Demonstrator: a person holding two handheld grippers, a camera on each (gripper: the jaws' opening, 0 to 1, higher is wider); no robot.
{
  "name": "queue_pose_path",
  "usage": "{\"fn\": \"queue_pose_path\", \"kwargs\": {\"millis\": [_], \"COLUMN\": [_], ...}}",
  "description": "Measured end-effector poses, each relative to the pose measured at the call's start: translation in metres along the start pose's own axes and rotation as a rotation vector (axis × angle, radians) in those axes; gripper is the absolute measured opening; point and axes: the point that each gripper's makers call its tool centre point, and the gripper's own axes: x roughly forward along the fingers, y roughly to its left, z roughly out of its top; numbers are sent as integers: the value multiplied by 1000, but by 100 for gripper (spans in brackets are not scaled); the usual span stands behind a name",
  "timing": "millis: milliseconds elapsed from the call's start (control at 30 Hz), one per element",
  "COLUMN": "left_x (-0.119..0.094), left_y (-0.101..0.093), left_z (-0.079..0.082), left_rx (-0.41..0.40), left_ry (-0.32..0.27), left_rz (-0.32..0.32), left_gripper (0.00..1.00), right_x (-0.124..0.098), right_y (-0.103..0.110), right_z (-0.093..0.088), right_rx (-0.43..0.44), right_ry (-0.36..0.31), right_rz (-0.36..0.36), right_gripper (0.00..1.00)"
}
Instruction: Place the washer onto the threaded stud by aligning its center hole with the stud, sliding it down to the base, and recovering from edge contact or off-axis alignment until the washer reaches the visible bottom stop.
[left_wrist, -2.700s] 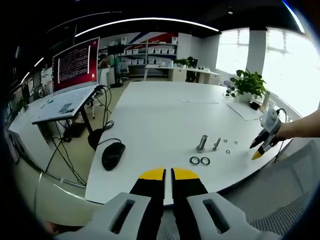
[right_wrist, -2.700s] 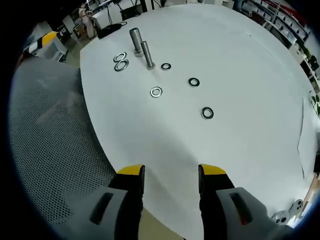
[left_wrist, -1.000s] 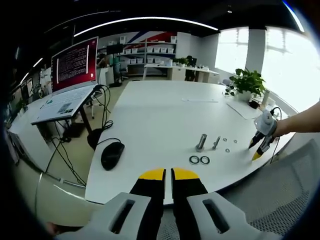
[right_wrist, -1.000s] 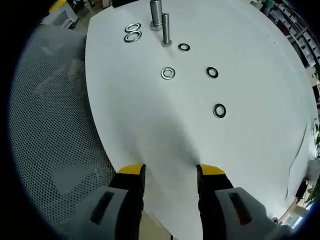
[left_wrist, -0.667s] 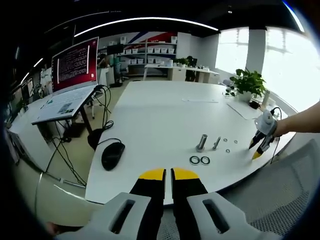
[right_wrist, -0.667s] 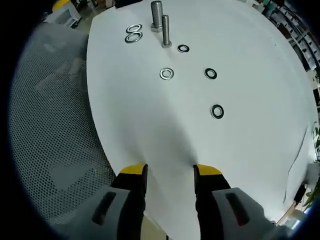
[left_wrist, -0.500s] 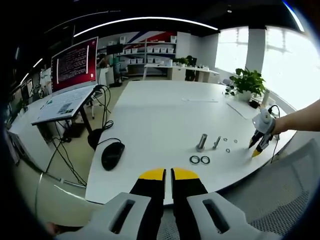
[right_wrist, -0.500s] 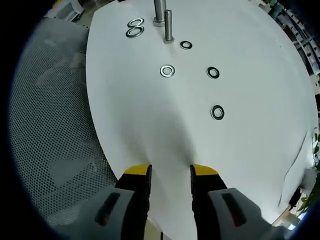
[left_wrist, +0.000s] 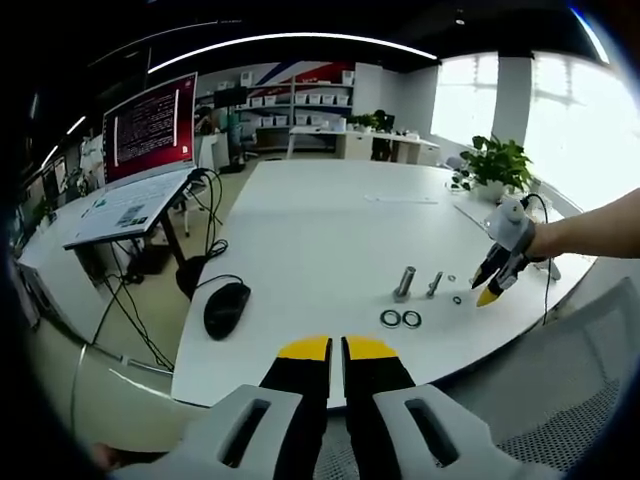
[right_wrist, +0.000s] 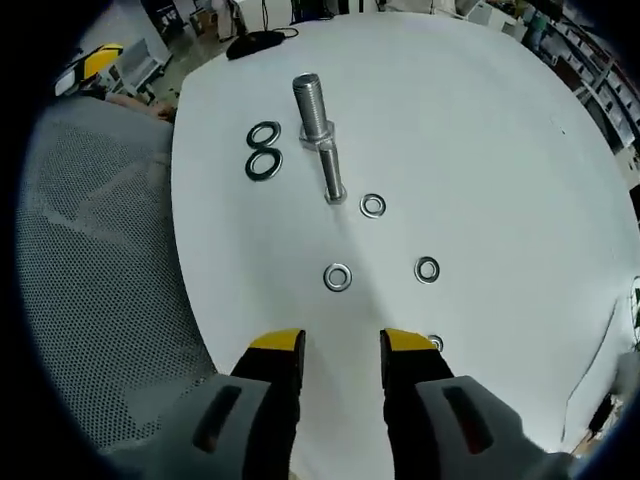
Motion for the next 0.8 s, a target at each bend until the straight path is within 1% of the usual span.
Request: {"fn": "queue_pose_path", "kwargs": {"millis": [67,200,300,333,367,533,600,667,700,767,800], "left_x": [1,1,2,2,2,2,2,1,1,0,1], "left_y": [1,1,2,2,2,4,6,8,9,10,10], "left_z": [0,0,0,0,0,2,6,17,20,18,16], "left_rx": [1,4,5,5,4,0,2,2,7,7,4], "left_ry": [1,3,4,4,4,-7,-27,-86,-101,-97,-83], "left_rz": [2,2,4,6,6,6,8,9,11,15,11], "left_gripper": [1,1,1,1,1,1,5,10,12,15,14], "right_x": [4,9,12,14,13,15,16,17,17,18,18], "right_y": [-3,1,2,2,-1,-7,-8,-7,-7,-7,-8], "right_z": [3,10,12,12,13,14,17,17,17,18,18], "right_rx": [-8,-36,-66,-72,-98,-121,-120,-148,-161,-173,-175], "right_ry": [6,13,34,41,47,55,61,76,81,91,92], "right_rz": [0,6,11,9,-1,-26,-26,-28,-28,-27,-25], "right_gripper": [32,32,32,31,30,24,24,24,24,24,24]}}
